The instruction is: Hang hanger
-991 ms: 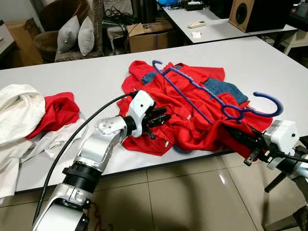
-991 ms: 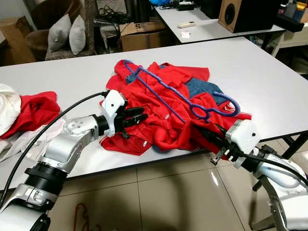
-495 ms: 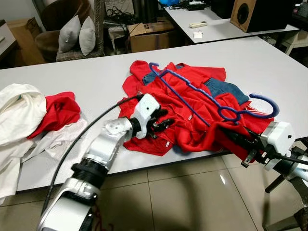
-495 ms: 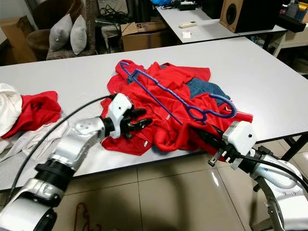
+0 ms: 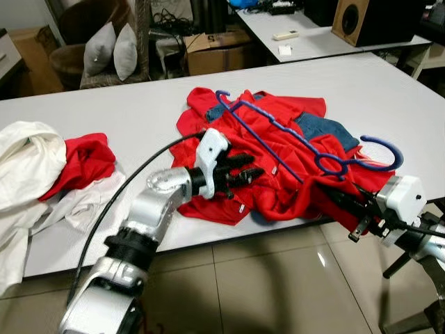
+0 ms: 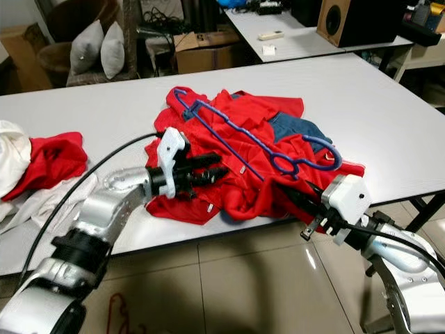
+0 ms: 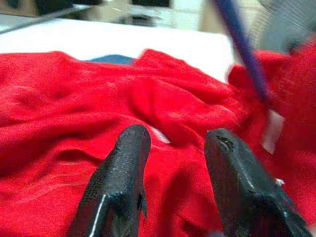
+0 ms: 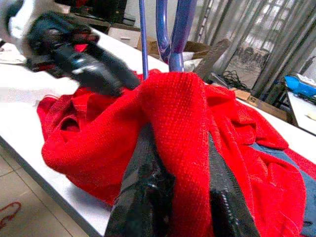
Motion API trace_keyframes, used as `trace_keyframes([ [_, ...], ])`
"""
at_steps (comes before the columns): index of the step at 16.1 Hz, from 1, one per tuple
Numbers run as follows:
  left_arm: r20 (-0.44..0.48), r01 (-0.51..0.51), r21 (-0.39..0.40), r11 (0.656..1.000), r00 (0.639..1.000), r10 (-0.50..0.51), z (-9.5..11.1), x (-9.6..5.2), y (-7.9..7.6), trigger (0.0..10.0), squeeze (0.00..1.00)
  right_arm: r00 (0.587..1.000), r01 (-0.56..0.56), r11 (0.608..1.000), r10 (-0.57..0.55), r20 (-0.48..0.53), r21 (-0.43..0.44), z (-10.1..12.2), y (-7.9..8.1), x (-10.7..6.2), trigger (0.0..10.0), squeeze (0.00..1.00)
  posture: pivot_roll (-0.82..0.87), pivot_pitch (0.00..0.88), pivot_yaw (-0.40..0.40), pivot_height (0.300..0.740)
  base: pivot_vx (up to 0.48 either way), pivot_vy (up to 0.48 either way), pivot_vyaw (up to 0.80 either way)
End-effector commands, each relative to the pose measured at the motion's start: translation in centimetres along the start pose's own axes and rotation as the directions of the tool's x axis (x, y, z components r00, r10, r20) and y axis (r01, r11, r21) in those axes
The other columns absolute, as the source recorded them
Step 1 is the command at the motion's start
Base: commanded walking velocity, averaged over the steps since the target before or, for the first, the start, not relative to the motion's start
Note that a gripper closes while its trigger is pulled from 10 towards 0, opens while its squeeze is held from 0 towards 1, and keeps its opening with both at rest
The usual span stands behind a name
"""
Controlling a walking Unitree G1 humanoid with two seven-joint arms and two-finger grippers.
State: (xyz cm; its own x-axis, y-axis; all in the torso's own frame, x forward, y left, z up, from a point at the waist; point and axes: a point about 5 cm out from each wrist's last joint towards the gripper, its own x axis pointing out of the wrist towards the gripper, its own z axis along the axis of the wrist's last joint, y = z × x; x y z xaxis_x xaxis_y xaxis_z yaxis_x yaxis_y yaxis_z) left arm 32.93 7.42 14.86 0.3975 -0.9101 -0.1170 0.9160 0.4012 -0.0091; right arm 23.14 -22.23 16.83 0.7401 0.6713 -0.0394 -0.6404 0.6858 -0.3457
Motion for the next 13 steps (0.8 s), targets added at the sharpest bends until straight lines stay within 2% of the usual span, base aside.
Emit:
trace_keyframes([
  [1, -0.079, -0.006, 0.049, 0.999, 0.997, 0.01, -1.0, -0.2, 0.0, 10.0, 0.0, 1.0, -0.011, 1.0, 0.011, 0.01, -0.011, 0.2, 0.0, 0.1, 0.0, 0.0, -0.08, 0.0, 0.11, 0.74, 0.0, 0.0, 0.0],
  [2, -0.093, -0.028, 0.062, 0.998, 0.995, 0.033, -1.2, -0.2, 0.2, 10.0, 0.0, 1.0, -0.011, 1.0, 0.011, 0.01, -0.012, 0.2, -0.1, 0.1, 0.0, 0.0, -0.08, 0.0, 0.111, 0.74, 0.0, 0.0, 0.0],
  [4, -0.118, -0.158, 0.132, 0.979, 0.978, 0.173, -1.4, -0.1, 1.4, 10.0, 0.0, 1.0, -0.01, 1.0, 0.01, 0.01, -0.012, 0.2, -0.1, 0.1, 0.0, 0.0, -0.08, 0.0, 0.11, 0.74, 0.0, 0.0, 0.0],
  [7, -0.155, -0.186, 0.183, 0.965, 0.964, 0.215, -1.7, -0.1, 1.6, 10.0, 0.0, 1.0, -0.008, 1.0, 0.008, 0.01, -0.015, 0.3, -0.1, 0.0, 0.0, 0.0, -0.08, 0.0, 0.112, 0.74, 0.0, 0.0, 0.0],
  [9, -0.149, -0.186, 0.183, 0.965, 0.965, 0.214, -1.9, 0.1, 1.4, 10.0, 0.0, 1.0, -0.007, 1.0, 0.007, 0.011, -0.016, 0.2, -0.1, 0.0, 0.0, 0.0, -0.08, 0.0, 0.111, 0.74, 0.0, 0.0, 0.0],
  [10, -0.141, -0.188, 0.179, 0.966, 0.967, 0.214, -1.9, 0.2, 1.3, 4.5, 0.0, 1.0, -0.007, 1.0, 0.007, 0.011, -0.016, 0.2, -0.1, 0.0, 0.0, 0.0, -0.08, 0.0, 0.11, 0.74, 0.0, 0.0, 0.0],
  [11, -0.138, -0.189, 0.178, 0.966, 0.967, 0.215, -1.9, 0.2, 1.3, 4.5, 0.0, 1.0, -0.007, 1.0, 0.007, 0.011, -0.017, 0.3, -0.1, 0.0, 0.0, 0.0, -0.08, 0.0, 0.109, 0.74, 0.0, 0.0, 0.0],
  [12, -0.135, -0.193, 0.178, 0.965, 0.967, 0.218, -1.9, 0.1, 1.3, 0.0, 0.0, 1.0, -0.008, 1.0, 0.009, 0.01, -0.018, 0.2, -0.2, 0.0, 0.0, 0.0, -0.08, 0.0, 0.107, 0.74, 0.0, 0.0, 0.0],
  [13, -0.133, -0.197, 0.176, 0.964, 0.966, 0.222, -1.9, 0.0, 1.4, 0.0, 0.0, 1.0, -0.01, 1.0, 0.011, 0.01, -0.019, 0.2, -0.2, 0.0, 0.0, 0.0, -0.08, 0.0, 0.105, 0.74, 0.0, 0.0, 0.0],
])
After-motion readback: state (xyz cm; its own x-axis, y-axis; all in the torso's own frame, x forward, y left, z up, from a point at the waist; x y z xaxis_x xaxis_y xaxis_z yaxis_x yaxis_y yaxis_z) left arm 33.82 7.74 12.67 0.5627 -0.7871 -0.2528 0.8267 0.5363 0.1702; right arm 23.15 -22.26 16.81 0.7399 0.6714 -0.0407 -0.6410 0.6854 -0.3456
